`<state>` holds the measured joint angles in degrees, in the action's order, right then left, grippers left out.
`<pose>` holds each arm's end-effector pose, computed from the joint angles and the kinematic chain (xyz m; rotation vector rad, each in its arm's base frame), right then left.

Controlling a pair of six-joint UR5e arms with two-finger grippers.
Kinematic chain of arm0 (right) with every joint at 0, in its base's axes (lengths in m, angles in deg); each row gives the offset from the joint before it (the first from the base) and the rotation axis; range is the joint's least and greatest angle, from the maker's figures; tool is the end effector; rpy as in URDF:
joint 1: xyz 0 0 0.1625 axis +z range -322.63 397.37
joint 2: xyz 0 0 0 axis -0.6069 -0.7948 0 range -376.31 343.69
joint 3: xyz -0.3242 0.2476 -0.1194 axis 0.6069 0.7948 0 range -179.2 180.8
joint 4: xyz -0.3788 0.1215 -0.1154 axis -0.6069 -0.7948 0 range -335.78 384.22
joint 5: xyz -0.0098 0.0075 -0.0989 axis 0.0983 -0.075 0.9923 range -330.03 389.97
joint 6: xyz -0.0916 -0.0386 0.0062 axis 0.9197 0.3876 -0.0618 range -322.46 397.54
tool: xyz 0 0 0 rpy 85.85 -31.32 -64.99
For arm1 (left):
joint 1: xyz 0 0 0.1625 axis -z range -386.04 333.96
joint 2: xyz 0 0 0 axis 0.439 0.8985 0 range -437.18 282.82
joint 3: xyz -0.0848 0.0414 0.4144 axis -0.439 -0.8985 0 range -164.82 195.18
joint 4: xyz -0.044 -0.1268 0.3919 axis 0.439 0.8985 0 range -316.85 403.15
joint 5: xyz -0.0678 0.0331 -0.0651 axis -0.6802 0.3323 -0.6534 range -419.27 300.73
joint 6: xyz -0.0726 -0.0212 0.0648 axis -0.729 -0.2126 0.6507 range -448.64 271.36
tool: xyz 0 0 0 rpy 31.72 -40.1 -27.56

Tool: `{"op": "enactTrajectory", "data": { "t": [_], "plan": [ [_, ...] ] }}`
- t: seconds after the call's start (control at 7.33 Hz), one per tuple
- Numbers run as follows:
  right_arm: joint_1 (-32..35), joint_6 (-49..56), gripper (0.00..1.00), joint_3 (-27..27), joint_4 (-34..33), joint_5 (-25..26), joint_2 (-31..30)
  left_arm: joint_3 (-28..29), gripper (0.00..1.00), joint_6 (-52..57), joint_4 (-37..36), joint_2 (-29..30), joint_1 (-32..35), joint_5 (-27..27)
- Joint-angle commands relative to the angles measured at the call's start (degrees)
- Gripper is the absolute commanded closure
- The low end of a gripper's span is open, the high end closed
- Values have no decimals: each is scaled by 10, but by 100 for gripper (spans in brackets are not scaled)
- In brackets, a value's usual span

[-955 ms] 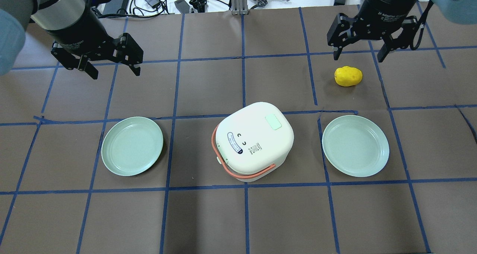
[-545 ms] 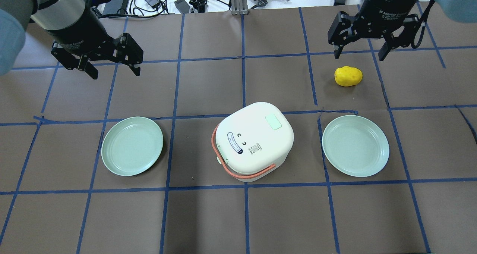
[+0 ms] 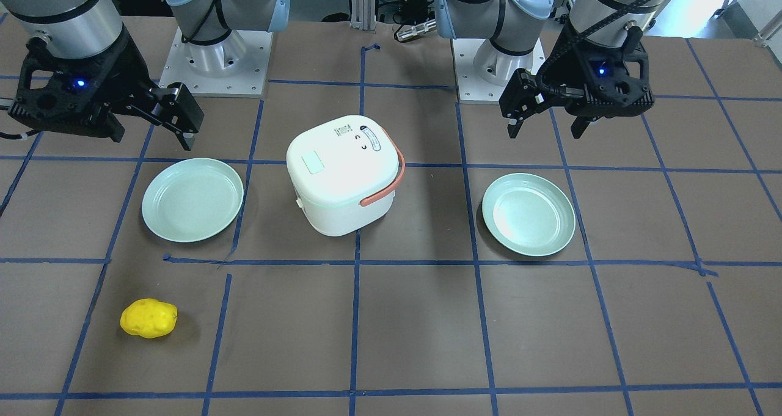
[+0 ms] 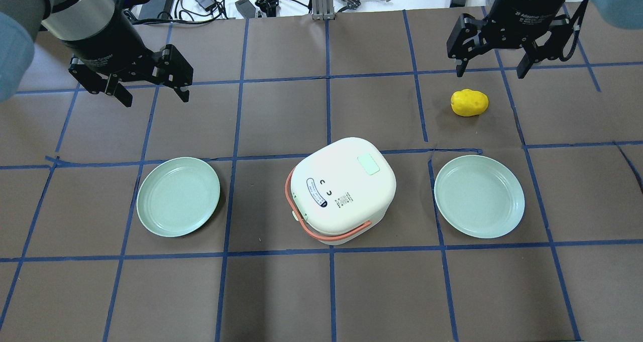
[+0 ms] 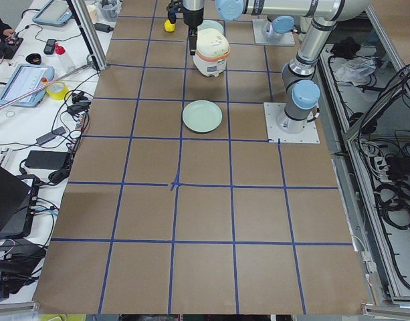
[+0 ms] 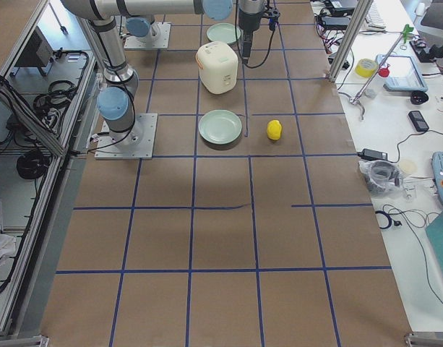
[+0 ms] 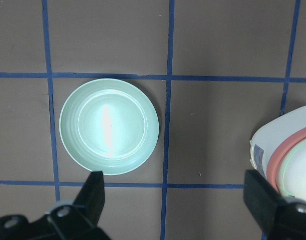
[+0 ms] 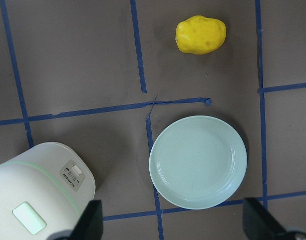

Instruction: Press rice cooker button

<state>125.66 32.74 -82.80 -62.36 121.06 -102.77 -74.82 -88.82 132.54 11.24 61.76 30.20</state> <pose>0.1160 -0.5203 0.5057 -0.1771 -3.1173 -0.0147 -0.1156 -0.4885 0.5025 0.0645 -3.1318 0.0604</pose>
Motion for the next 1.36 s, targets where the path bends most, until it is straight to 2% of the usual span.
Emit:
{"op": "enactTrajectory", "data": {
  "t": [0.0,0.55,0.68,0.95,1.23],
  "plan": [
    [0,-4,0,1,0,4,1,0,0,0,0,0,0,0],
    [2,-9,2,-13,-5,-8,8,0,0,0,0,0,0,0],
    [5,-10,27,-13,-5,-18,7,0,0,0,0,0,0,0],
    [30,-32,97,-14,3,-28,9,0,0,-1,0,0,0,0],
    [63,-38,100,-31,-2,-29,9,0,0,-1,0,0,0,0]
  ]
}}
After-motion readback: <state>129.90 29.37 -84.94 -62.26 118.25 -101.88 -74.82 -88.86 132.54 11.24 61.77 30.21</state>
